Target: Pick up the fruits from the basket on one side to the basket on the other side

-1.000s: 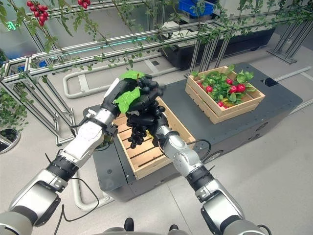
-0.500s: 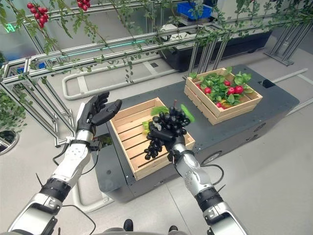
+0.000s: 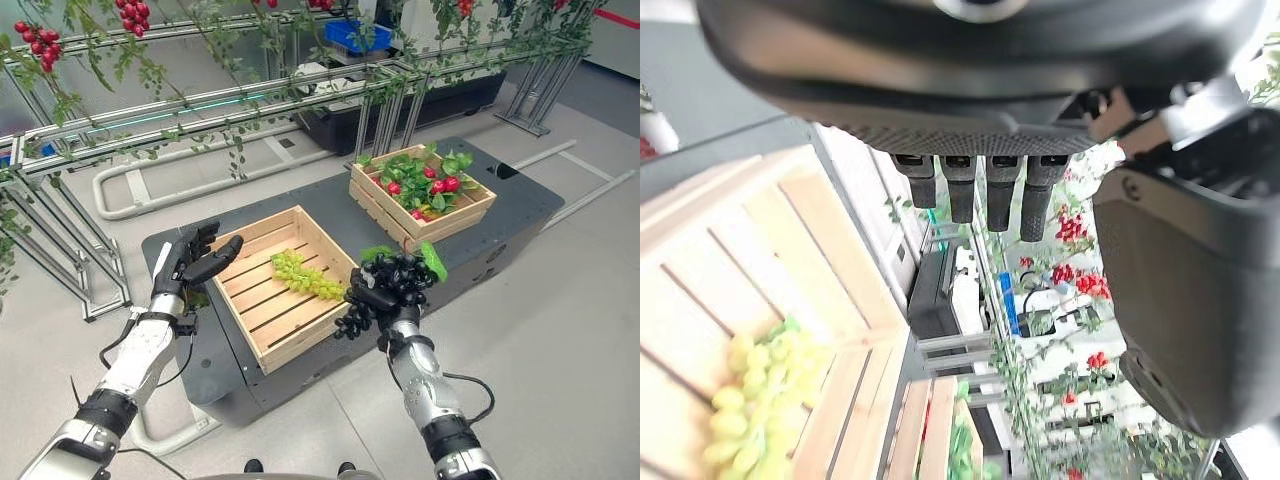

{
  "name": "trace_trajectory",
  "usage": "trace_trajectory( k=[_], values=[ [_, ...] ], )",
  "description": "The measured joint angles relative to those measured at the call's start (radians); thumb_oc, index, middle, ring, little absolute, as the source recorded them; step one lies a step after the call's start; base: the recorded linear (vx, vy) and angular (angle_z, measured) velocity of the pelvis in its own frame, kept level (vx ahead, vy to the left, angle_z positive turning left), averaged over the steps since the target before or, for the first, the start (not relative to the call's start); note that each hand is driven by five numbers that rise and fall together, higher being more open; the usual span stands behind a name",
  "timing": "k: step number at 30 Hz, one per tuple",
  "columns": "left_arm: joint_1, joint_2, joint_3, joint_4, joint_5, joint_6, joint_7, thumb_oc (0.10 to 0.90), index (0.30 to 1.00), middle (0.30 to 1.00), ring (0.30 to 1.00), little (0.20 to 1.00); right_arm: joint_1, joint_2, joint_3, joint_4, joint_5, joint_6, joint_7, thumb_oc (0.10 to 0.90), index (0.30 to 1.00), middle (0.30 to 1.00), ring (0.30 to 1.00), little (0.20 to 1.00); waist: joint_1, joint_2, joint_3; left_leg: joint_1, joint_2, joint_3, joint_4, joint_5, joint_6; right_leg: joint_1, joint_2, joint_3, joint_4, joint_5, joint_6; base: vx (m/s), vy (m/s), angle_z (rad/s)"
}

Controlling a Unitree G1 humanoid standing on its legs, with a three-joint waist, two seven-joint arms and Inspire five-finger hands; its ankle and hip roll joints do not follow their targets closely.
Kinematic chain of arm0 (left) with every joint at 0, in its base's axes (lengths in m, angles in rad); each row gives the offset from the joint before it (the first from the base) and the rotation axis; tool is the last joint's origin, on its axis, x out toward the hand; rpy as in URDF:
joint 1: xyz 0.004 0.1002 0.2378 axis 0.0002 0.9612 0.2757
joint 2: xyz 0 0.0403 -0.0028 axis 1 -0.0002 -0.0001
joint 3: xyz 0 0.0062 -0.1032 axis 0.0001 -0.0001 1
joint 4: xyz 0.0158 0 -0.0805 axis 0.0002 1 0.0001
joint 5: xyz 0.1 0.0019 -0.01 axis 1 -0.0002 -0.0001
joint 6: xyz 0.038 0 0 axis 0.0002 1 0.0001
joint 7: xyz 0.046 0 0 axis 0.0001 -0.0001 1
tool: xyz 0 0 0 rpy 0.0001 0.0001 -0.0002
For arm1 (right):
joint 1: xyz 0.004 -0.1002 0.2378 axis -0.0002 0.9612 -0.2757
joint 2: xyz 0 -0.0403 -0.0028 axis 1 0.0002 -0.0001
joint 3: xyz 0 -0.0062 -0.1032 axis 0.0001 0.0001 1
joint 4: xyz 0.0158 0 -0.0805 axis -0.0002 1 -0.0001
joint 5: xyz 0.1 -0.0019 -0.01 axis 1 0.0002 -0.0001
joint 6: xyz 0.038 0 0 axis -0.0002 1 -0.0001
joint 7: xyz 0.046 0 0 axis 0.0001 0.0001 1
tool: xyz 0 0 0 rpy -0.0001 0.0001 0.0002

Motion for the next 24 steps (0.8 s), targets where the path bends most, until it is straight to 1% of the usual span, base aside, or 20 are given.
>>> trace_trajectory(
  k=[3,4,6,7,8,9,10,11,12,13,14,15,17,18,19,20,21,22,23,24],
  values=[
    [0.07,-0.015,0.042,-0.013,-0.022,-0.001,-0.039,0.8,0.9,0.9,0.9,0.9,0.071,-0.007,-0.05,-0.016,-0.023,0.0,0.007,0.4,0.3,0.3,0.3,0.3,-0.004,-0.003,-0.003,0.003,-0.001,0.004,0.0,-0.003,0.001,-0.001,0.0,0.008,0.0,0.0,0.0,0.02,0.01,-0.12],
    [0.105,-0.02,0.055,-0.019,-0.031,-0.001,-0.05,0.8,0.9,0.9,0.9,0.9,0.101,-0.013,-0.072,-0.02,-0.04,0.001,0.012,0.4,0.3,0.3,0.3,0.3,-0.009,-0.003,-0.004,0.005,-0.001,0.004,0.0,-0.006,0.0,-0.006,0.004,0.022,0.0,0.001,0.001,-0.02,0.133,-0.25],
    [0.162,-0.023,0.075,-0.035,-0.038,-0.001,-0.061,0.8,0.9,0.9,0.9,0.9,0.133,-0.033,-0.08,-0.031,-0.04,0.002,0.016,0.4,0.3,0.3,0.3,0.3,-0.01,-0.003,-0.004,0.01,-0.005,0.003,0.007,-0.011,-0.002,-0.015,0.006,0.049,0.0,0.008,0.002,-0.1,0.229,-0.34],
    [0.168,-0.023,0.076,-0.035,-0.038,-0.001,-0.065,0.8,0.9,0.9,0.9,0.9,0.138,-0.039,-0.081,-0.035,-0.04,0.004,0.016,0.4,0.3,0.3,0.3,0.3,-0.009,-0.003,-0.004,0.01,-0.005,-0.002,0.007,-0.011,-0.002,-0.021,0.007,0.06,0.0,0.012,0.001,-0.14,0.247,-0.46],
    [0.171,-0.024,0.076,-0.035,-0.04,-0.001,-0.069,0.8,0.9,0.9,0.9,0.9,0.139,-0.049,-0.081,-0.042,-0.04,0.006,0.018,0.4,0.3,0.3,0.3,0.3,-0.002,-0.003,-0.004,0.005,-0.007,-0.016,0.007,-0.013,-0.002,-0.036,0.004,0.085,0.001,0.021,0.002,-0.19,0.384,-0.55],
    [0.171,-0.027,0.074,-0.035,-0.043,-0.004,-0.077,0.8,0.9,0.9,0.9,0.9,0.139,-0.053,-0.081,-0.05,-0.039,0.006,0.02,0.4,0.3,0.3,0.3,0.3,-0.004,-0.005,-0.002,0.003,-0.014,-0.032,0.007,-0.015,0.0,-0.049,0.003,0.105,0.002,0.029,0.007,-0.18,0.369,-0.53],
    [0.17,-0.029,0.073,-0.035,-0.047,-0.006,-0.078,0.8,0.9,0.9,0.9,0.9,0.139,-0.052,-0.083,-0.054,-0.038,0.006,0.021,0.4,0.3,0.3,0.3,0.3,-0.007,-0.005,-0.003,0.002,-0.017,-0.028,0.007,-0.016,0.001,-0.059,-0.002,0.112,0.008,0.032,0.009,-0.23,0.461,-0.41],
    [0.168,-0.032,0.07,-0.035,-0.056,-0.013,-0.082,0.8,0.9,0.9,0.9,0.9,0.138,-0.049,-0.083,-0.065,-0.038,0.005,0.023,0.4,0.3,0.3,0.3,0.3,-0.022,-0.004,-0.002,-0.002,-0.023,-0.016,0.006,-0.021,0.011,-0.067,-0.008,0.117,0.015,0.034,0.015,-0.21,0.321,-0.35],
    [0.167,-0.034,0.068,-0.036,-0.058,-0.02,-0.091,0.8,0.9,0.9,0.9,0.9,0.144,-0.041,-0.085,-0.076,-0.038,0.005,0.026,0.4,0.3,0.3,0.3,0.3,-0.041,-0.007,0.0,0.001,-0.037,0.005,0.007,-0.021,0.015,-0.076,-0.016,0.14,0.015,0.042,0.025,-0.28,0.357,-0.46],
    [0.167,-0.036,0.066,-0.042,-0.058,-0.026,-0.094,0.8,0.9,0.9,0.9,0.9,0.163,-0.019,-0.103,-0.11,-0.038,0.002,0.026,0.4,0.3,0.3,0.3,0.3,-0.049,-0.007,0.0,0.0,-0.045,0.024,0.007,-0.022,0.023,-0.083,-0.024,0.154,0.014,0.049,0.034,-0.3,0.253,-0.57],
    [0.164,-0.035,0.066,-0.049,-0.055,-0.032,-0.098,0.8,0.9,0.9,0.9,0.9,0.179,-0.006,-0.105,-0.133,-0.036,-0.014,0.03,0.4,0.3,0.3,0.3,0.3,-0.06,-0.009,0.002,-0.003,-0.055,0.043,0.007,-0.024,0.027,-0.096,-0.035,0.174,0.007,0.061,0.042,-0.26,0.199,-0.57],
    [0.159,-0.035,0.065,-0.053,-0.054,-0.032,-0.096,0.8,0.9,0.9,0.9,0.9,0.186,-0.002,-0.105,-0.141,-0.034,-0.024,0.038,0.4,0.3,0.3,0.3,0.3,-0.068,-0.011,0.006,-0.005,-0.058,0.058,0.006,-0.028,0.032,-0.106,-0.039,0.182,0.009,0.071,0.046,-0.28,0.187,-0.61],
    [0.134,-0.028,0.066,-0.063,-0.051,-0.035,-0.093,0.8,0.9,0.9,0.9,0.9,0.191,0.011,-0.108,-0.146,-0.033,-0.04,0.065,0.4,0.3,0.3,0.3,0.3,-0.099,-0.022,0.03,-0.016,-0.071,0.104,-0.001,-0.028,0.056,-0.134,-0.055,0.181,0.012,0.108,0.059,-0.26,0.141,-0.57],
    [0.124,-0.027,0.066,-0.064,-0.045,-0.037,-0.093,0.8,0.9,0.9,0.9,0.9,0.191,0.012,-0.108,-0.146,-0.033,-0.04,0.067,0.4,0.3,0.3,0.3,0.3,-0.101,-0.021,0.039,-0.019,-0.07,0.116,-0.001,-0.026,0.06,-0.154,-0.055,0.174,0.03,0.115,0.058,-0.21,0.094,-0.6],
    [0.107,-0.026,0.064,-0.065,-0.037,-0.041,-0.091,0.8,0.9,0.9,0.9,0.9,0.194,0.011,-0.112,-0.145,-0.03,-0.041,0.079,0.4,0.3,0.3,0.3,0.3,-0.105,-0.01,0.051,-0.031,-0.059,0.147,-0.001,-0.018,0.073,-0.189,-0.032,0.15,0.039,0.166,0.056,-0.23,0.072,-0.67],
    [0.095,-0.029,0.064,-0.066,-0.036,-0.048,-0.092,0.8,0.9,0.9,0.9,0.9,0.195,0.007,-0.112,-0.144,-0.03,-0.042,0.088,0.4,0.3,0.3,0.3,0.3,-0.109,0.016,0.066,-0.046,-0.031,0.168,0.0,-0.013,0.081,-0.228,-0.021,0.11,0.097,0.154,0.039,-0.16,0.074,-0.59],
    [0.093,-0.03,0.064,-0.069,-0.038,-0.051,-0.095,0.8,0.9,0.9,0.9,0.9,0.195,0.006,-0.112,-0.14,-0.029,-0.043,0.088,0.4,0.3,0.3,0.3,0.3,-0.107,0.029,0.069,-0.054,-0.016,0.183,0.0,-0.009,0.082,-0.254,-0.022,0.069,0.192,0.111,0.002,-0.13,0.021,-0.78],
    [0.102,-0.028,0.067,-0.083,-0.04,-0.063,-0.102,0.8,0.9,0.9,0.9,0.9,0.191,0.005,-0.109,-0.134,-0.029,-0.043,0.09,0.4,0.3,0.3,0.3,0.3,-0.081,0.06,0.078,-0.052,0.021,0.223,0.004,-0.004,0.074,-0.316,-0.023,0.001,0.379,0.028,-0.048,-0.03,-0.059,-0.69],
    [0.114,-0.025,0.071,-0.094,-0.045,-0.072,-0.102,0.8,0.9,0.9,0.9,0.9,0.192,0.006,-0.105,-0.136,-0.029,-0.044,0.098,0.4,0.3,0.3,0.3,0.3,-0.068,0.066,0.081,-0.05,0.041,0.258,0.007,0.003,0.063,-0.307,-0.043,-0.047,0.438,-0.002,-0.058,-0.06,-0.133,-0.99],
    [0.145,-0.026,0.095,-0.124,-0.055,-0.075,-0.101,0.8,0.9,0.9,0.9,0.9,0.188,0.007,-0.086,-0.136,-0.03,-0.046,0.107,0.4,0.3,0.3,0.3,0.3,-0.036,0.064,0.08,-0.041,0.059,0.313,0.007,0.005,0.051,-0.292,-0.076,-0.118,0.469,-0.034,-0.061,-0.02,-0.138,-0.82]
  ],
)
